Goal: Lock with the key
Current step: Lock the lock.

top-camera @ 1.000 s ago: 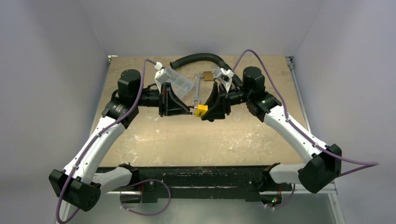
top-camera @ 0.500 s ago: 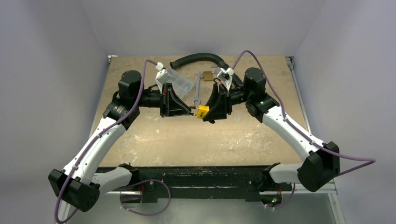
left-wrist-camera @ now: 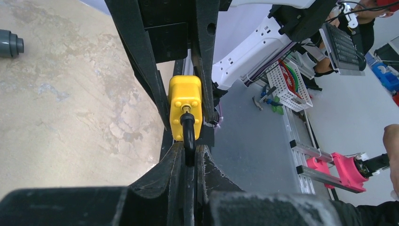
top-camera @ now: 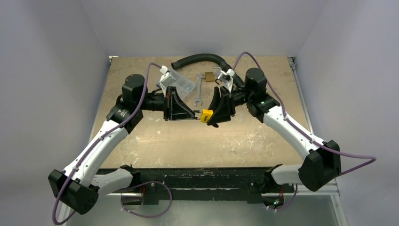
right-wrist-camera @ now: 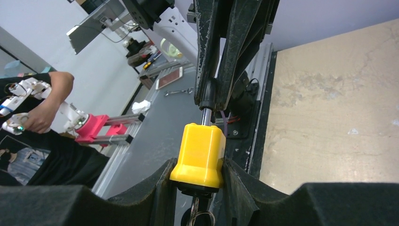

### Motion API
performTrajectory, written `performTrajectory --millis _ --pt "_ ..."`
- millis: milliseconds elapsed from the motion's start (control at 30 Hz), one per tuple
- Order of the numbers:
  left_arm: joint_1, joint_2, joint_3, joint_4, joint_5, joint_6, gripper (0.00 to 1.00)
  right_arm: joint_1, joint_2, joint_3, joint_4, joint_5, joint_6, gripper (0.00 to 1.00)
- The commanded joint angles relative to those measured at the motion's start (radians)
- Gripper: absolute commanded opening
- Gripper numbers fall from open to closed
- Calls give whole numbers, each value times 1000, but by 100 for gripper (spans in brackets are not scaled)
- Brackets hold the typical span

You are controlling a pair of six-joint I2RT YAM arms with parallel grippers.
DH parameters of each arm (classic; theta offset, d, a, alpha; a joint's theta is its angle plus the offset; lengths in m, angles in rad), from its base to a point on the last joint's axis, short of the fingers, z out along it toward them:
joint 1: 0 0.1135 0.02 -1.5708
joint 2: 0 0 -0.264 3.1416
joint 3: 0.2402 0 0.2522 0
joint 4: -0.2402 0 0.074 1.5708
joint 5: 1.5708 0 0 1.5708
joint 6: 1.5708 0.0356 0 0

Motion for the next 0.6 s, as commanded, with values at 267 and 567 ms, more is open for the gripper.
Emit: performTrajectory --millis 267,567 --pt "-125 54 -57 59 -117 16 0 71 24 87 122 138 3 0" --pt "-178 102 -75 99 -121 -62 0 81 38 186 -80 174 -168 0"
